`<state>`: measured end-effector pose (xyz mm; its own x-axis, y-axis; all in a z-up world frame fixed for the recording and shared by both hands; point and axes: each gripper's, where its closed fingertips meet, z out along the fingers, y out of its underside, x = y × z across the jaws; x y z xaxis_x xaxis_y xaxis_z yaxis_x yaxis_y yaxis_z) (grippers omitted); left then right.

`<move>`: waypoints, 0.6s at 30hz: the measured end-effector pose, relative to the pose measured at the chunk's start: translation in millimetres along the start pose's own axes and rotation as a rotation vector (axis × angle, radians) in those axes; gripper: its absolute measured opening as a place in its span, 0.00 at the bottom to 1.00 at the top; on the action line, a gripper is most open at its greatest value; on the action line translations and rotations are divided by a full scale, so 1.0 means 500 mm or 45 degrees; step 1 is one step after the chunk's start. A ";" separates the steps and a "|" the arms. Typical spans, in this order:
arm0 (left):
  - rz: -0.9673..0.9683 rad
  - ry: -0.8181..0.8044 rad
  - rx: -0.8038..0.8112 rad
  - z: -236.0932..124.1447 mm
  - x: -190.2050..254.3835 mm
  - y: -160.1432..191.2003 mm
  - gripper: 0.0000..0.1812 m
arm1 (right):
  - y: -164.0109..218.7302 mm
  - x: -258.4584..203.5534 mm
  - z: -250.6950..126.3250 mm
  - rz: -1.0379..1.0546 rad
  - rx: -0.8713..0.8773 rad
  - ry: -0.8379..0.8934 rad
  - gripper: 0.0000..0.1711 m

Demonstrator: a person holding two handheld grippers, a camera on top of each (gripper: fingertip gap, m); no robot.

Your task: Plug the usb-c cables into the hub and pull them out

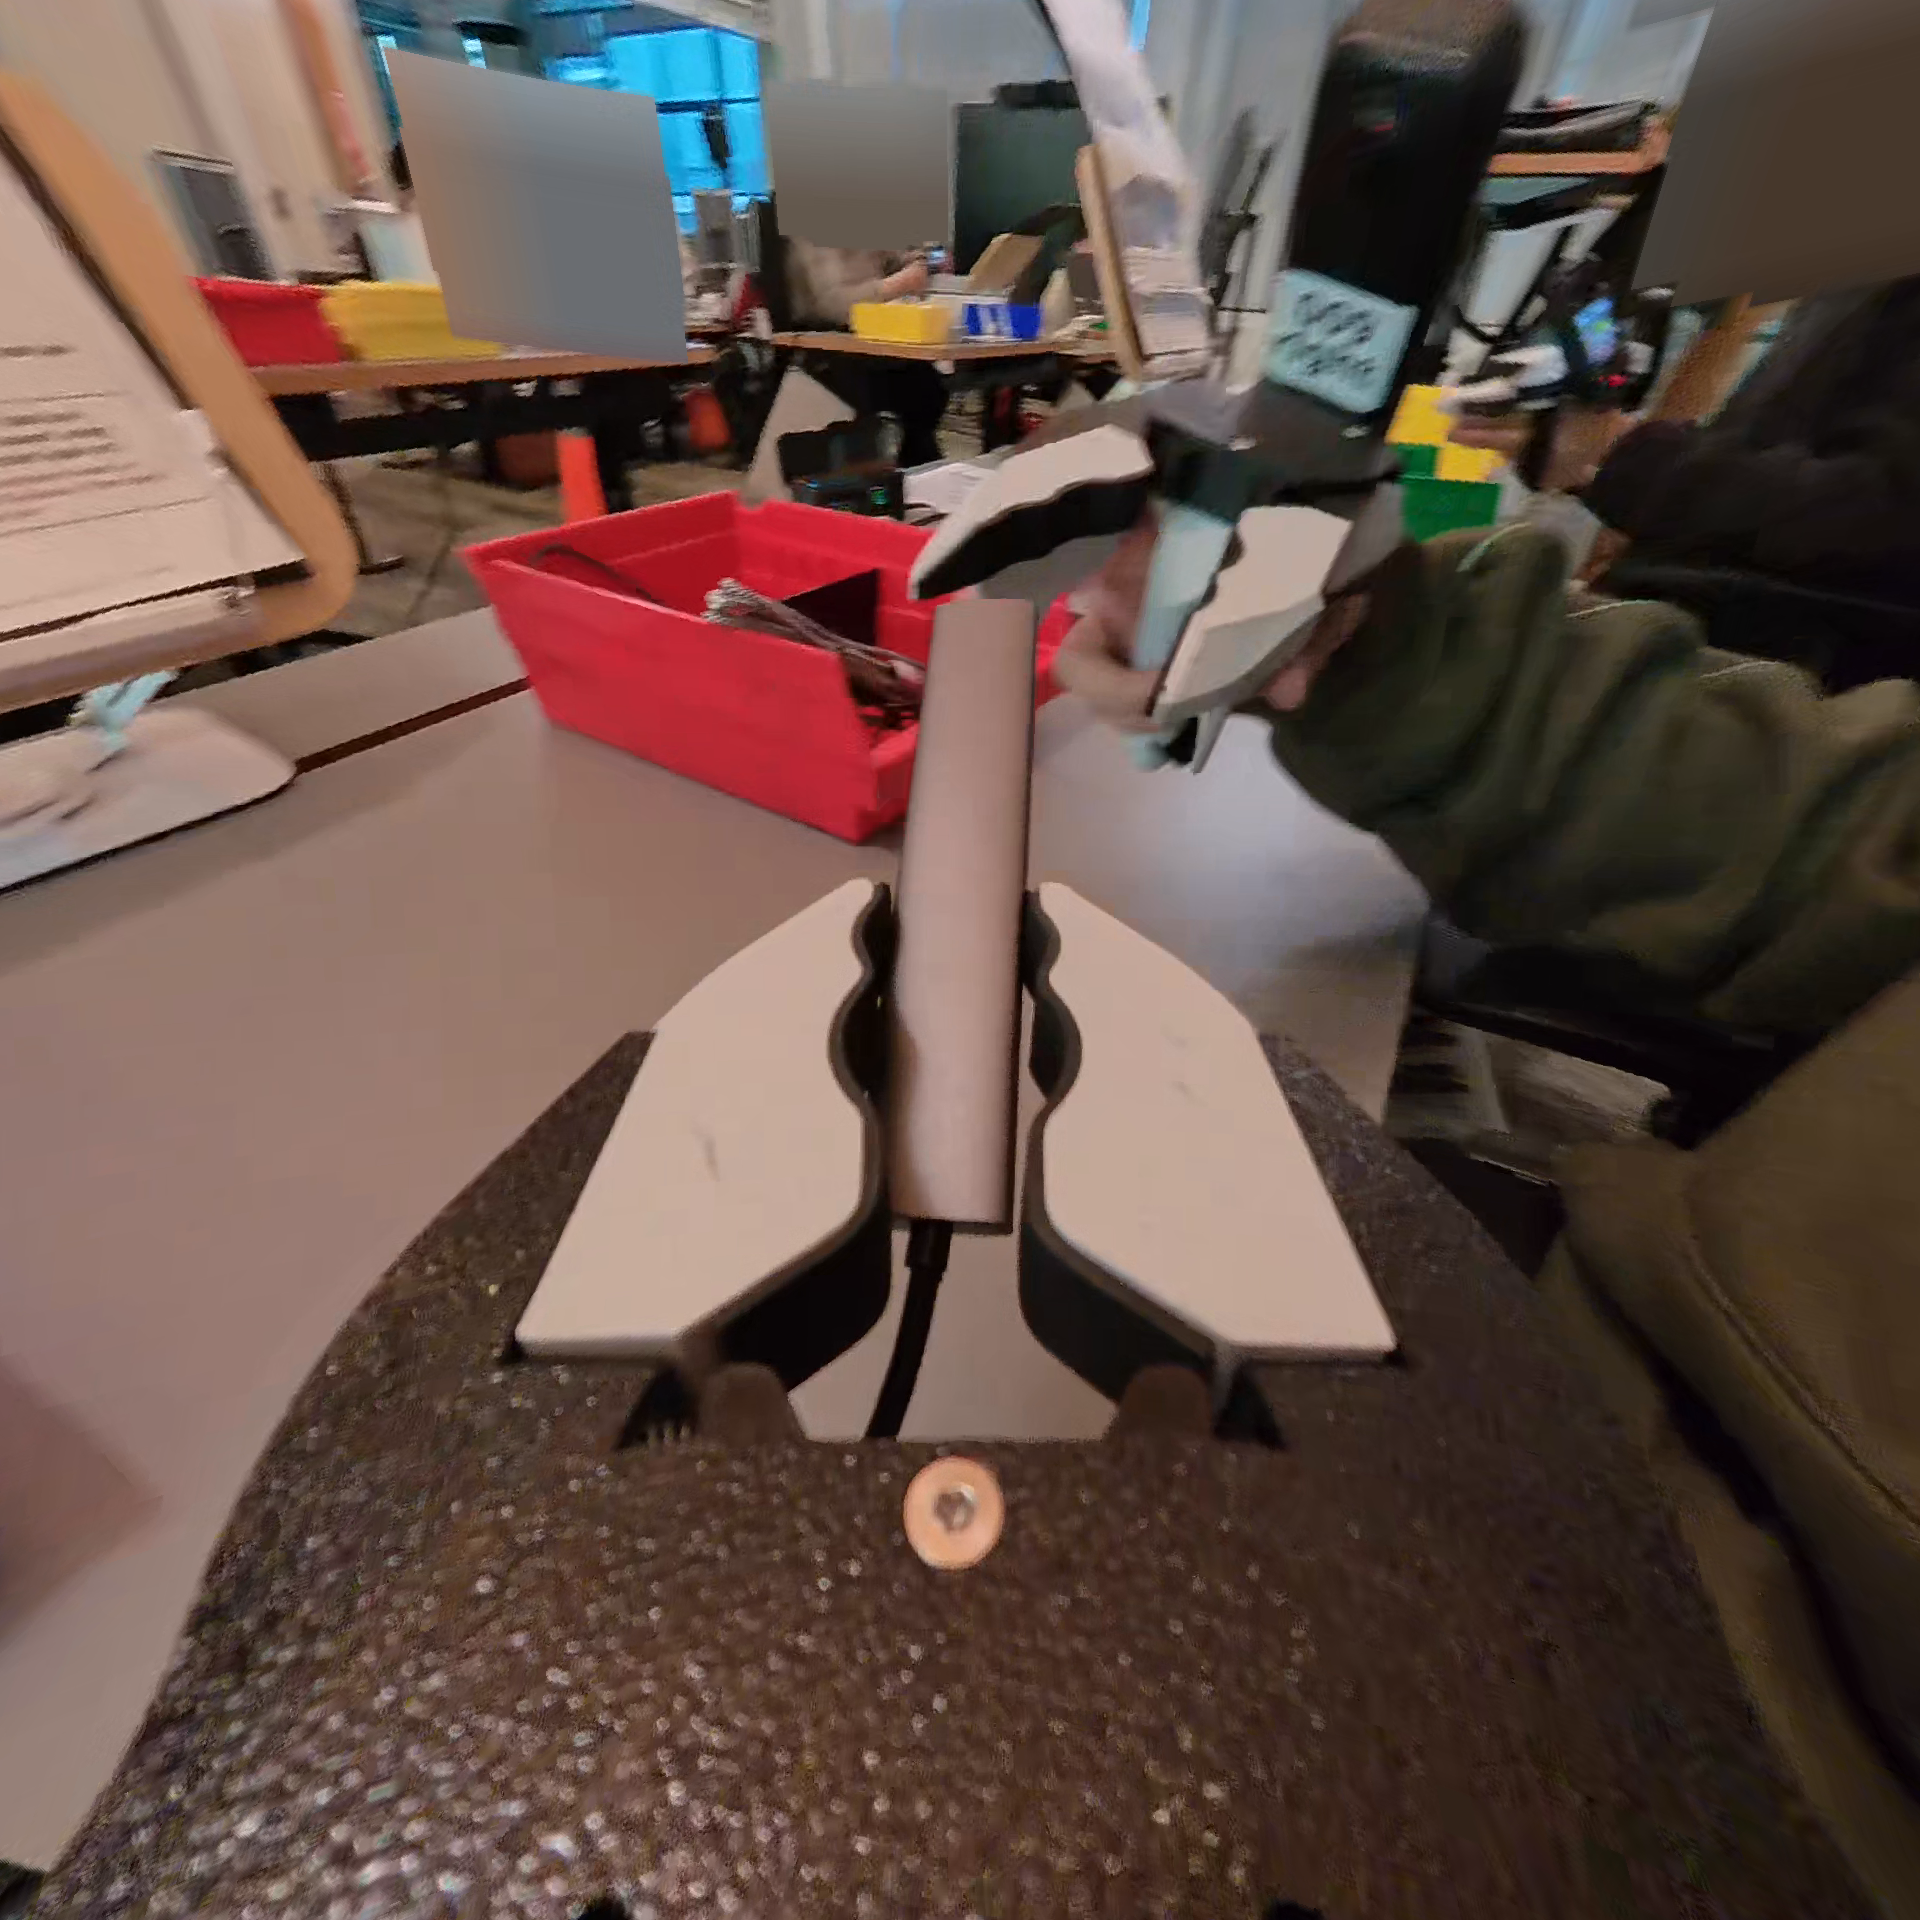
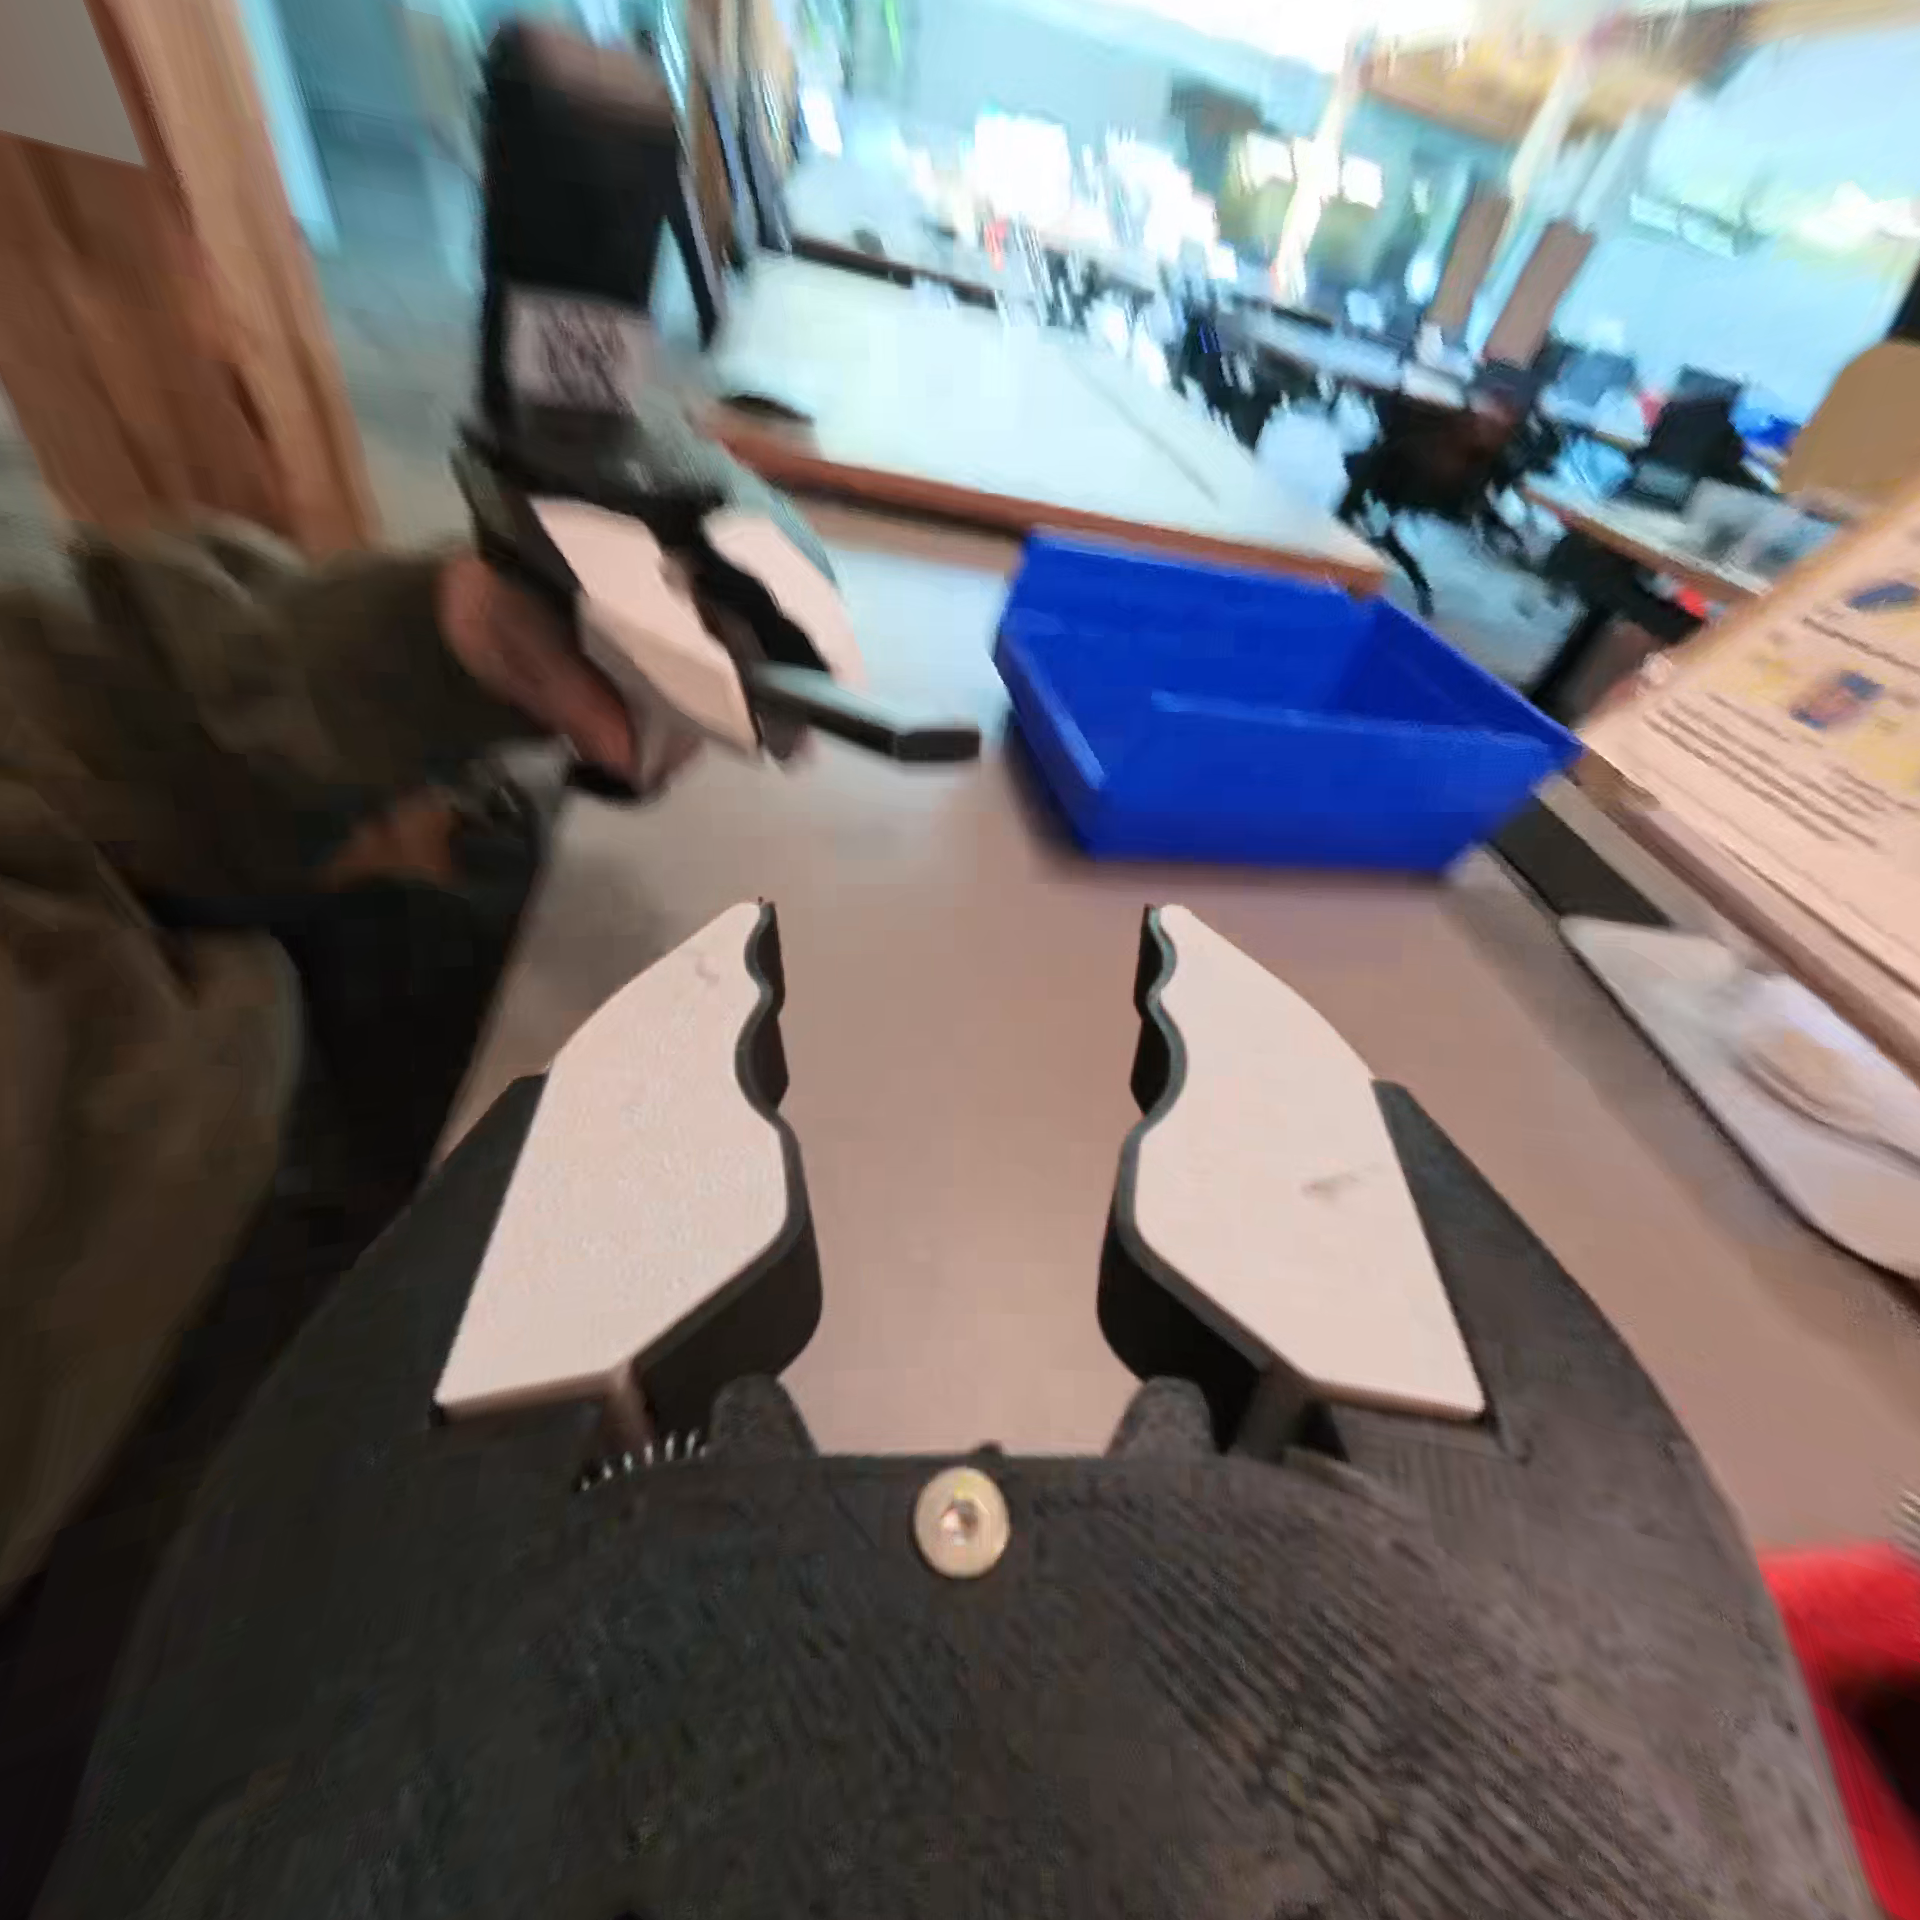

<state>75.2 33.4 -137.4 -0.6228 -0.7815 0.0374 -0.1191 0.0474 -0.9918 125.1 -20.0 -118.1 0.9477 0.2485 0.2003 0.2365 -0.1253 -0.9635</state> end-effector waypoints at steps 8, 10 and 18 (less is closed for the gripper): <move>0.172 0.163 -0.162 0.010 0.058 0.034 0.13 | -0.014 -0.112 0.075 0.113 0.159 -0.356 0.25; 0.199 0.189 -0.185 0.011 0.066 0.042 0.13 | -0.008 -0.121 0.075 0.106 0.117 -0.378 0.19; 0.240 0.259 -0.188 0.014 0.086 0.043 0.13 | 0.015 -0.150 0.072 0.129 0.003 -0.464 0.14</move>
<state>51.2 -3.5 -157.9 -0.7847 -0.6107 -0.1068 -0.0885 0.2809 -0.9557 48.2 -5.2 -146.8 0.8278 0.5603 0.0282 0.1448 -0.1647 -0.9757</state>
